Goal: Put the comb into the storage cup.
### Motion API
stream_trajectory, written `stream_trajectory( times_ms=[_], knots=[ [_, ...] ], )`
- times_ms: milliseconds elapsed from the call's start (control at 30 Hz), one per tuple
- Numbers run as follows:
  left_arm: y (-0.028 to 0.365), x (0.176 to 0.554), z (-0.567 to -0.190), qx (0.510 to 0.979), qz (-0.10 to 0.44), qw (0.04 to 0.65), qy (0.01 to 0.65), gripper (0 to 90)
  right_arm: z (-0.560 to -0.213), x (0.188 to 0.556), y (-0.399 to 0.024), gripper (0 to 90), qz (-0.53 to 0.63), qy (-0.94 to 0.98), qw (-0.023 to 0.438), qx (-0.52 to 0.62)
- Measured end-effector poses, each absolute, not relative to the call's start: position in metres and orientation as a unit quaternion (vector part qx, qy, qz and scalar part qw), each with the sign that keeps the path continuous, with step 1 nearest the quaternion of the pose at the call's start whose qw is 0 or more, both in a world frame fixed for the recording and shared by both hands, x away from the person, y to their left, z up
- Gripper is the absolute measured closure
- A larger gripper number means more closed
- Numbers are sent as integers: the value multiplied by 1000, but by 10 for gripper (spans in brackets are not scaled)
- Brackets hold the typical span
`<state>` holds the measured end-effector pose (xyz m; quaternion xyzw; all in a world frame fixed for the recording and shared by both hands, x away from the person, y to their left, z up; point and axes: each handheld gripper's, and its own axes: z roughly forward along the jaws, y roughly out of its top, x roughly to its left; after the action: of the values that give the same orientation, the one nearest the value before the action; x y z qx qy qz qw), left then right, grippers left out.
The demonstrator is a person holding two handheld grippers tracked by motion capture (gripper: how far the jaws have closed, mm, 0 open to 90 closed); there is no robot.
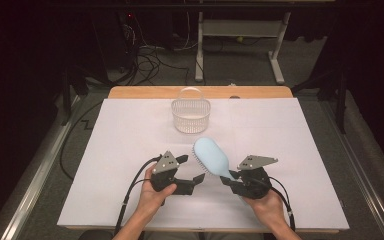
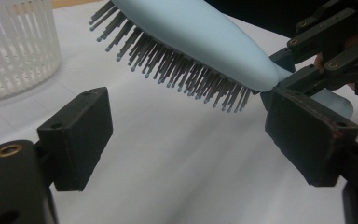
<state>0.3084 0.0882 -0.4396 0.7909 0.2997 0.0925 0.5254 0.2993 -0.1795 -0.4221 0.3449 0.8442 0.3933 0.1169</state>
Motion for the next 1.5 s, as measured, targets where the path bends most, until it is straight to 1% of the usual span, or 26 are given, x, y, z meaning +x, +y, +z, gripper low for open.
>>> stream_trajectory(
  times_ms=[167, 533, 1000, 1200, 1500],
  knots=[
    [84, 309, -440, 793, 82, 525, 299, 158, -423, 299, -176, 700, 393, 846, 116, 341],
    [77, 309, -440, 791, 77, 525, 305, 158, -424, 297, -168, 700, 396, 850, 119, 326],
    [75, 311, -441, 785, 66, 527, 319, 132, -425, 295, -158, 701, 396, 853, 119, 318],
    [73, 313, -442, 784, 58, 526, 326, 104, -425, 292, -152, 701, 396, 856, 122, 309],
    [73, 317, -443, 780, 30, 525, 338, 58, -426, 287, -140, 701, 394, 863, 121, 292]
  ],
)
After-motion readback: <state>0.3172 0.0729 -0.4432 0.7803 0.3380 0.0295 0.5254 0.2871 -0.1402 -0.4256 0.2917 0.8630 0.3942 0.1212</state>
